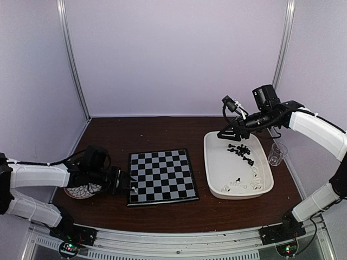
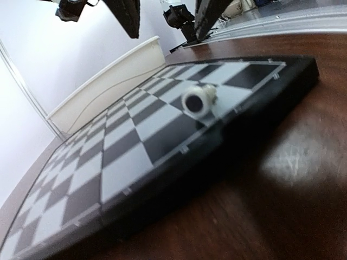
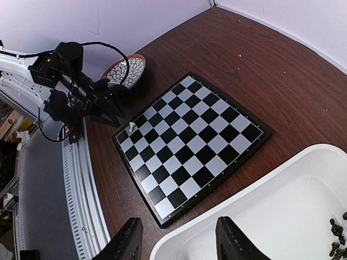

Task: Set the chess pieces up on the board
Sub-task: Place the pawn on the chessboard, then pick up the pawn from the chessboard.

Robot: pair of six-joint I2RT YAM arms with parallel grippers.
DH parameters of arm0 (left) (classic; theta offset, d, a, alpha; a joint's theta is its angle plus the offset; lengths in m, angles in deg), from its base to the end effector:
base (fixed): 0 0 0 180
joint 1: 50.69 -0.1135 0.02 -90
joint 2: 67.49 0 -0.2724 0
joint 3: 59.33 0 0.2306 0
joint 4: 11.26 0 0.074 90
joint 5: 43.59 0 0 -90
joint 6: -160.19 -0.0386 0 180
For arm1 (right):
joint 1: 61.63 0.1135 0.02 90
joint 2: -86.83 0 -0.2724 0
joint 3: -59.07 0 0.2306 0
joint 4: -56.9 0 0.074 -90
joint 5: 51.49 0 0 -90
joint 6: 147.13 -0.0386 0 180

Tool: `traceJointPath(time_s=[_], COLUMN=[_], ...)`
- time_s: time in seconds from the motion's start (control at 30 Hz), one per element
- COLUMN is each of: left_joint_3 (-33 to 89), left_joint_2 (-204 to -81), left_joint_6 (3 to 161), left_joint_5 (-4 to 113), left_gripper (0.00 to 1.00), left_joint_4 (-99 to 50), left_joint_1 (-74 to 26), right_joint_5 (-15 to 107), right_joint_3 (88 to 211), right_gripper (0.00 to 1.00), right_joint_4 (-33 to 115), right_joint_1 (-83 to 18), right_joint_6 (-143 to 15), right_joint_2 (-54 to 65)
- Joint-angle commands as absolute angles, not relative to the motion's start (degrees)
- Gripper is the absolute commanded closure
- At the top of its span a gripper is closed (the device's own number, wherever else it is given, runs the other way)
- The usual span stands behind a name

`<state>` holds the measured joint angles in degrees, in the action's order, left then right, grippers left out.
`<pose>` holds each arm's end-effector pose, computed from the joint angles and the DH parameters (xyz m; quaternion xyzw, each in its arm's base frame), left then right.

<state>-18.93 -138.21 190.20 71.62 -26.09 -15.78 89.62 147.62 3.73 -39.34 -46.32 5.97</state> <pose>0.1595 -0.1313 0.1770 0.5487 -0.7209 0.4072 0.1161 0.2423 0.1318 0.3433 -0.3945 0.7538 0.4314 0.3001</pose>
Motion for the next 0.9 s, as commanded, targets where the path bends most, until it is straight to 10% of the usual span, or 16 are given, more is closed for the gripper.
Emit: traceJointPath(time_s=[0.0, 0.17, 0.43, 0.87], left_joint_3=[-12.04, 0.53, 26.28, 19.56], left_joint_2=[-131.38, -128.5, -143.01, -149.25], left_joint_6=[199.73, 165.8, 76.29, 30.02], left_joint_5=[68.88, 56.8, 56.3, 58.96], left_gripper=[0.63, 0.5, 0.56, 0.59], left_joint_4=[-42.27, -58.34, -77.39, -75.9], left_joint_1=[-16.15, -19.12, -19.83, -15.61], right_joint_5=[88.84, 88.64, 88.97, 88.99], right_joint_3=[147.59, 147.73, 147.53, 145.45], right_gripper=[0.5, 0.5, 0.51, 0.52], right_joint_4=[3.04, 2.83, 2.38, 2.58], right_joint_1=[-38.78, -38.75, -38.51, -38.38], right_joint_6=[-45.13, -44.29, -42.28, -41.39], right_joint_2=[7.78, 7.65, 7.54, 10.86])
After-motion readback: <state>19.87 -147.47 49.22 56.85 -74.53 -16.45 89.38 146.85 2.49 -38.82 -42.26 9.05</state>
